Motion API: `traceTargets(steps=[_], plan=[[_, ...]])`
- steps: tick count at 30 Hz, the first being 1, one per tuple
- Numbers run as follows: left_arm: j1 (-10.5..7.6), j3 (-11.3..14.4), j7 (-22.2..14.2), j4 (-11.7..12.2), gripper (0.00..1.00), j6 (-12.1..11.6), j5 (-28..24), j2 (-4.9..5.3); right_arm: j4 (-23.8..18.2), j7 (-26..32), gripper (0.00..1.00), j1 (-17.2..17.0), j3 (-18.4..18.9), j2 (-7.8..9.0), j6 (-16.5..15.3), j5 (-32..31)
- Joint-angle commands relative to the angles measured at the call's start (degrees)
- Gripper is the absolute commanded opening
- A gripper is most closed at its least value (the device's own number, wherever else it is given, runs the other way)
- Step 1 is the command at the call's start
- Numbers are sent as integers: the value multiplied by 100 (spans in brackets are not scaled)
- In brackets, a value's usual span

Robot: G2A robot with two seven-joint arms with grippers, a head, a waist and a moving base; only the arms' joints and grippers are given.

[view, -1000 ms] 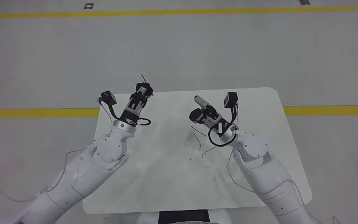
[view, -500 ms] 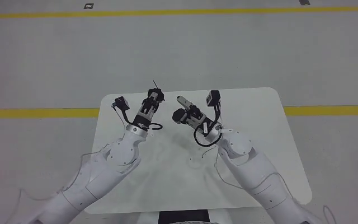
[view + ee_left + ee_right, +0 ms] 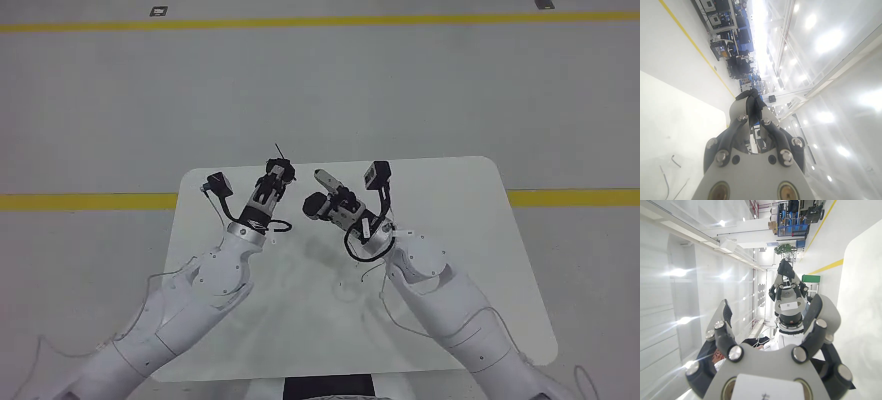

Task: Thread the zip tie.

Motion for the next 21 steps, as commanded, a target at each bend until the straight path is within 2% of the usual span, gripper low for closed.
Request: traceTargets(steps=[1, 6, 21], plan=[[0, 0, 0, 0, 0, 0, 0, 0, 58, -34, 100, 74, -35, -28, -23, 50], [0, 0, 0, 0, 0, 0, 0, 0, 174, 24, 100, 232, -144, -107, -31, 310], [0, 0, 0, 0, 0, 0, 0, 0, 146, -38, 100, 217, -146, -112, 40, 161]])
